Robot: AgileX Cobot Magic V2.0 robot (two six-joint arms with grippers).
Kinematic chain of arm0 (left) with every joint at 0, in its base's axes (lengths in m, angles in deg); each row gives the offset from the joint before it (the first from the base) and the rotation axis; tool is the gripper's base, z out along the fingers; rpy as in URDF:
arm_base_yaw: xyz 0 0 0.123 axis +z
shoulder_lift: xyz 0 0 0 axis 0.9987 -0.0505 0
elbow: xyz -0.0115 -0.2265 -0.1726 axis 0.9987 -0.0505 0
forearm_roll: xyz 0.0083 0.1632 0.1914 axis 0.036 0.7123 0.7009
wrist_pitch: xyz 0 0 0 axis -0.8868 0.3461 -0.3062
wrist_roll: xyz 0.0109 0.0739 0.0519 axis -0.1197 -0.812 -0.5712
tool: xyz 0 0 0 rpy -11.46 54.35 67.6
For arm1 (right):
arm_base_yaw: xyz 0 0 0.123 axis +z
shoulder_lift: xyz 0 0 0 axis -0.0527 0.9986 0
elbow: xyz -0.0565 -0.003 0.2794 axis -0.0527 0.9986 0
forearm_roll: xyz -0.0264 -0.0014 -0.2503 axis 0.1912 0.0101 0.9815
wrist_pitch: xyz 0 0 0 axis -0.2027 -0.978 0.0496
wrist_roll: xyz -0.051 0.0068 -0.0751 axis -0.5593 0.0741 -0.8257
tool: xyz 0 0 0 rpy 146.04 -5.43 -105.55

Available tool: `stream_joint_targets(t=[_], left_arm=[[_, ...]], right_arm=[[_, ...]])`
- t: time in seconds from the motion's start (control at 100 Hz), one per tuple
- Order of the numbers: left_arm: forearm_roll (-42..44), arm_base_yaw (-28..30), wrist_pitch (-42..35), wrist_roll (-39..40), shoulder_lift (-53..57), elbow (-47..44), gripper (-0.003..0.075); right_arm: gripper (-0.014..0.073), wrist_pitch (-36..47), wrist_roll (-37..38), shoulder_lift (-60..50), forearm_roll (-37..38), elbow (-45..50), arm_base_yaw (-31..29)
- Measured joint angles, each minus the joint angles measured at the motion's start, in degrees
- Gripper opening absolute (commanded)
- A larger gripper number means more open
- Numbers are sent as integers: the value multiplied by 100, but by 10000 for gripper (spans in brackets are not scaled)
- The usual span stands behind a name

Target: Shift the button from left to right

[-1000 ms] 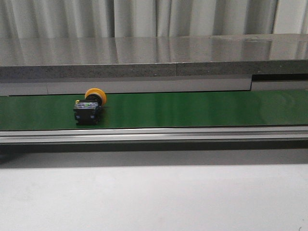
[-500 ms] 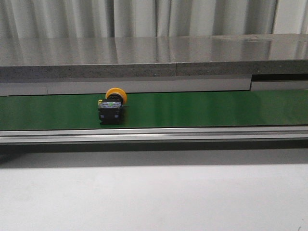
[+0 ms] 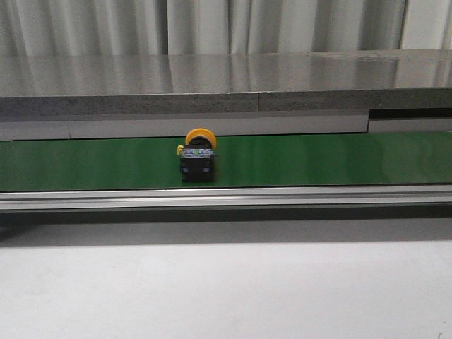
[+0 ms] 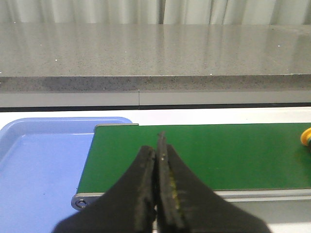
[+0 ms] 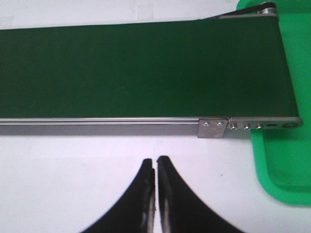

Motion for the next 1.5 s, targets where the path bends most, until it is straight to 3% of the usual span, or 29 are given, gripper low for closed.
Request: stream_joint_targets(t=[0.11,0.23,0.5,0.77,1.5], left_arm=[[0,0,0,0,0,0,-20],[0,0,0,0,0,0,-20],[0,0,0,0,0,0,-20],[0,0,0,0,0,0,-20],[0,0,0,0,0,0,-20]], right_arm=[[447,-70,0,78,-69,0,0],[568,-79,0,100,-91,0,0],[561,-25,0,285,-423,-40,0],[561,252,-315,1282,-513,-514,84],[561,730,-559,4253,-535,-2166,1438]])
